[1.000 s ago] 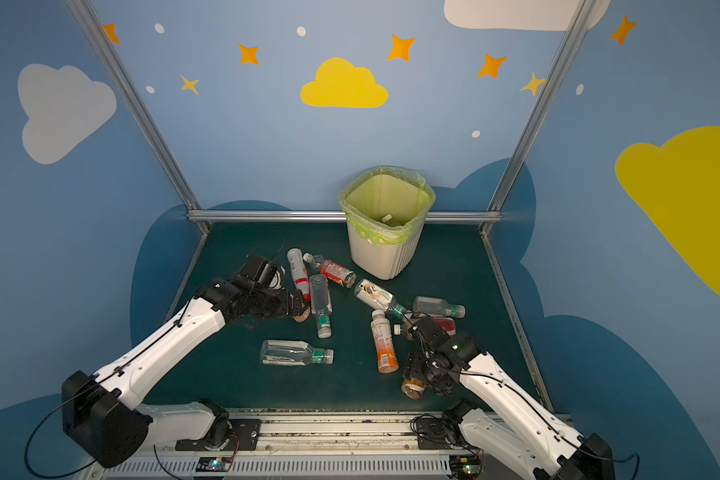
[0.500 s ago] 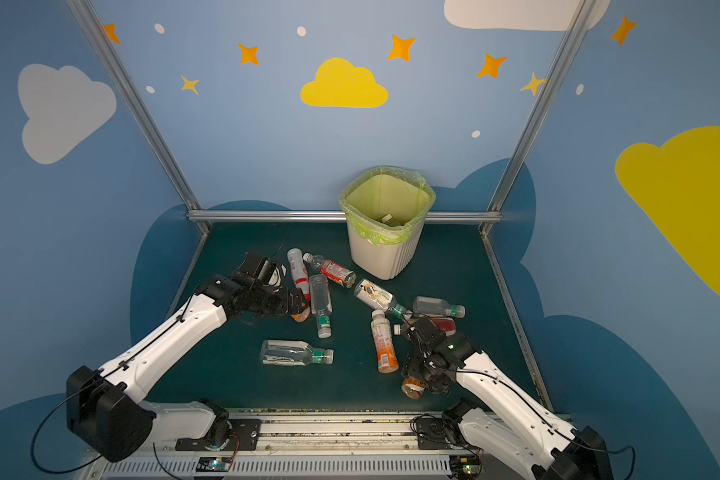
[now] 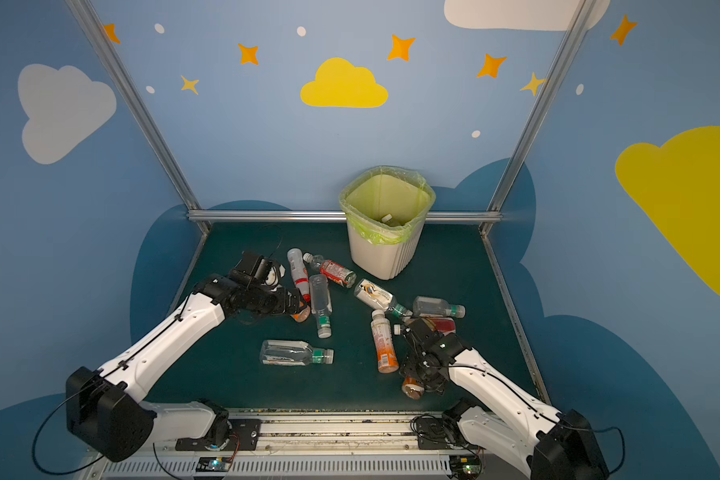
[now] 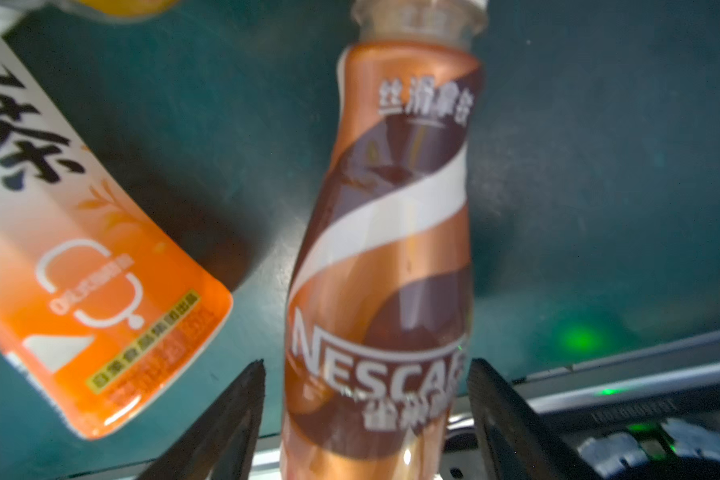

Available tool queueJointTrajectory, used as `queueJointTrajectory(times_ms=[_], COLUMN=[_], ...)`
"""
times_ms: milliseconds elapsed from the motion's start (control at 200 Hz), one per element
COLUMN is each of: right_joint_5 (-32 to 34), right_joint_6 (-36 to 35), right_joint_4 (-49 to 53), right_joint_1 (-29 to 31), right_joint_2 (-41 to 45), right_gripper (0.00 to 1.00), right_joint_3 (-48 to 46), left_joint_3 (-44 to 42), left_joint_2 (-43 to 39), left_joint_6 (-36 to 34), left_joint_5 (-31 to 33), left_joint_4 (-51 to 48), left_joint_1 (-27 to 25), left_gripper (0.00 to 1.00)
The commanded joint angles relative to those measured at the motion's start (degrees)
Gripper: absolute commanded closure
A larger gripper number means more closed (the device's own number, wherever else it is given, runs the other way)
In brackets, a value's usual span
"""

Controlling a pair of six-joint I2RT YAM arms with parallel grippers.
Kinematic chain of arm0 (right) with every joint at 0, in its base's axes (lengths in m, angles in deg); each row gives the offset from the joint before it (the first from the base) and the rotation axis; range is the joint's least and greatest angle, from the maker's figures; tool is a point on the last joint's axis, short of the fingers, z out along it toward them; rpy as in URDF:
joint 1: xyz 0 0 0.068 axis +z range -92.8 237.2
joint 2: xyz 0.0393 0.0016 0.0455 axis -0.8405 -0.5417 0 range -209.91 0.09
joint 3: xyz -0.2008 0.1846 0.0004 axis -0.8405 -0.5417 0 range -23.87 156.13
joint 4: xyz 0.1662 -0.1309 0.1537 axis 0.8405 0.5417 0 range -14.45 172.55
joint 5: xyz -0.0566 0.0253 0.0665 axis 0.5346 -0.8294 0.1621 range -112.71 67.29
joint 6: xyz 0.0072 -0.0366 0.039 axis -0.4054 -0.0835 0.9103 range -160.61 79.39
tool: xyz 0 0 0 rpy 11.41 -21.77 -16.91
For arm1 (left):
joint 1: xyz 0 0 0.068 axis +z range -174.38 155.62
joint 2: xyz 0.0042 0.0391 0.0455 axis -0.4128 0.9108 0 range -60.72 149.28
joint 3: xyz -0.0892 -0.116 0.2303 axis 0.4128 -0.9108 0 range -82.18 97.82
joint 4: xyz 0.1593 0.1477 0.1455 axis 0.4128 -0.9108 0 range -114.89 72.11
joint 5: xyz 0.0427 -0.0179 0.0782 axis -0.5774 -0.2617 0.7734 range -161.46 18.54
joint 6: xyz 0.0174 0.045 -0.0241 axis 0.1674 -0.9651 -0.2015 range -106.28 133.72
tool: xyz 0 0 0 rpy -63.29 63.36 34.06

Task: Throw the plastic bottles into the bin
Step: 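Grasp the brown Nescafe bottle with the right gripper while the left arm withdraws, then lift the Nescafe bottle over the bin and open the right gripper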

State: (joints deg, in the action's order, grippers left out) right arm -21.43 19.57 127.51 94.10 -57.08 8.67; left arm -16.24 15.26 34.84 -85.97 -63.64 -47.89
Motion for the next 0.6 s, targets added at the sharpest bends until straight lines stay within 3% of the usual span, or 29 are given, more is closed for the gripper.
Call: queueJointTrajectory(times_ms=[0,140,366,486,596], right_joint_5=[1.96,2.04,4.46,7.55,10.29], right_joint_6=[1.56,1.68,1.25,-0.77,-6.28], right_joint_4=[-2.50,-1.91,6.47,10.44,8.69], right_joint_1=[-0.07,-0.17,0.11,0.13,-0.02], right_joint_2=[-1.28,-1.51,6.58,9.28,5.06], right_gripper=[0.29,0.40,0.45,0.46,0.44], right_joint_3=[-0.89,-0.19,5.75,16.75,29.98], left_joint_3=[0.37,0.34,1.06,1.80,2.94], left_joint_2=[-0.05,0.04,0.69,1.48,2.34], left_joint_6=[-1.60,-2.15,-2.66,-2.75,-2.81], left_joint_5=[-0.85,-1.01,-1.65,-1.97,-2.50], left_joint_4=[-1.26,-1.55,-1.88,-1.97,-2.35], left_joint_1=[0.64,1.06,1.88,2.07,2.07], left_gripper=[0.00,0.00,0.00,0.00,0.00])
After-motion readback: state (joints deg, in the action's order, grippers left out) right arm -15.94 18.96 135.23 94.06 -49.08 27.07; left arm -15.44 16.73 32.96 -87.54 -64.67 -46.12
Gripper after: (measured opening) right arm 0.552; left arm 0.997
